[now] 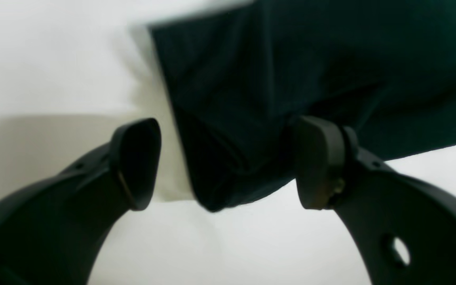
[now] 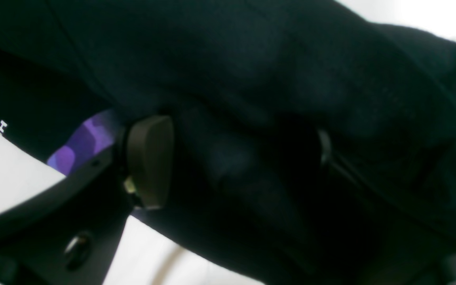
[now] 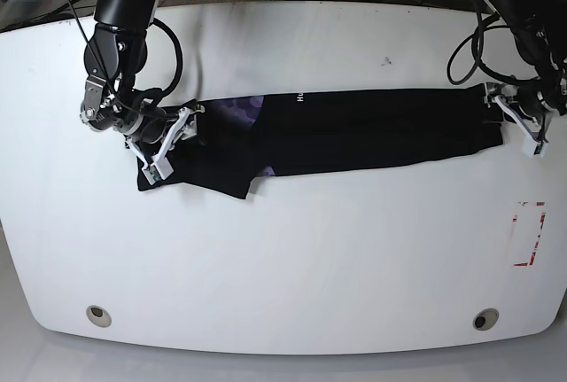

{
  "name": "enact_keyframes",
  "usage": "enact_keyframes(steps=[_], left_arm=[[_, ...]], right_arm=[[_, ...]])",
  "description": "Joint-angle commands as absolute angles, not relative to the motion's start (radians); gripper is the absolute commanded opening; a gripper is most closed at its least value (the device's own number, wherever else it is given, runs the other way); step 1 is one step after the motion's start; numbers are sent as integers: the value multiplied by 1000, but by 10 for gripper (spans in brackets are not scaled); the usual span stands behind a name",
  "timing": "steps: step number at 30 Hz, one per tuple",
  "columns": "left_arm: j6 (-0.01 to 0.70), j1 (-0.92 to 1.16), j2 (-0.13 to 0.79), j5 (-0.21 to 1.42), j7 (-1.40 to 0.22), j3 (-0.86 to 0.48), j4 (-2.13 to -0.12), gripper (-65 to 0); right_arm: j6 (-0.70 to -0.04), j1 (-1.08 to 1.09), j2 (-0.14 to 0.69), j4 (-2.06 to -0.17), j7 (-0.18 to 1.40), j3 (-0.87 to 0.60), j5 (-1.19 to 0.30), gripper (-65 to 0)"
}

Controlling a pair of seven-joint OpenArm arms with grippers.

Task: Fold the T-shirt properly
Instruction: 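Hold the strip ends with both grippers and press them flat, then carry the left gripper's strip end toward the right gripper, folding it over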

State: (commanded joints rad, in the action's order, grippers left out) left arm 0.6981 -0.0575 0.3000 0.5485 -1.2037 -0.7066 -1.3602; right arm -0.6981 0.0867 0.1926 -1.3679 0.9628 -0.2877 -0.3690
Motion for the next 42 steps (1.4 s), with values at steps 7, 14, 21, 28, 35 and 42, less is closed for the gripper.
enact_keyframes(steps=[7,14,21,28,35,42], left_arm=[[698,-48,280,549,-1161,-696,-1277,-171],[698,-50,269,553,-1158,-691,-1225,-396],[698,-44,269,555,-1162,-604,-1395,-582],[698,4,269,555,-1165,-444,-1764,-585],[698,-21,202,549,-1210,-211,-1940,-583],[698,-117,113,547,-1211,-24,-1860,-581]], right_arm=[[-698,87,188,-1366,963,-288,-394,-219],[-698,82,191,-1363,963,-288,-481,-220],[-698,82,191,-1363,963,-288,-479,-220],[-698,82,191,-1363,963,-288,-479,-220],[-698,81,191,-1362,963,-288,-479,-220],[-698,82,189,-1362,963,-288,-483,-220]])
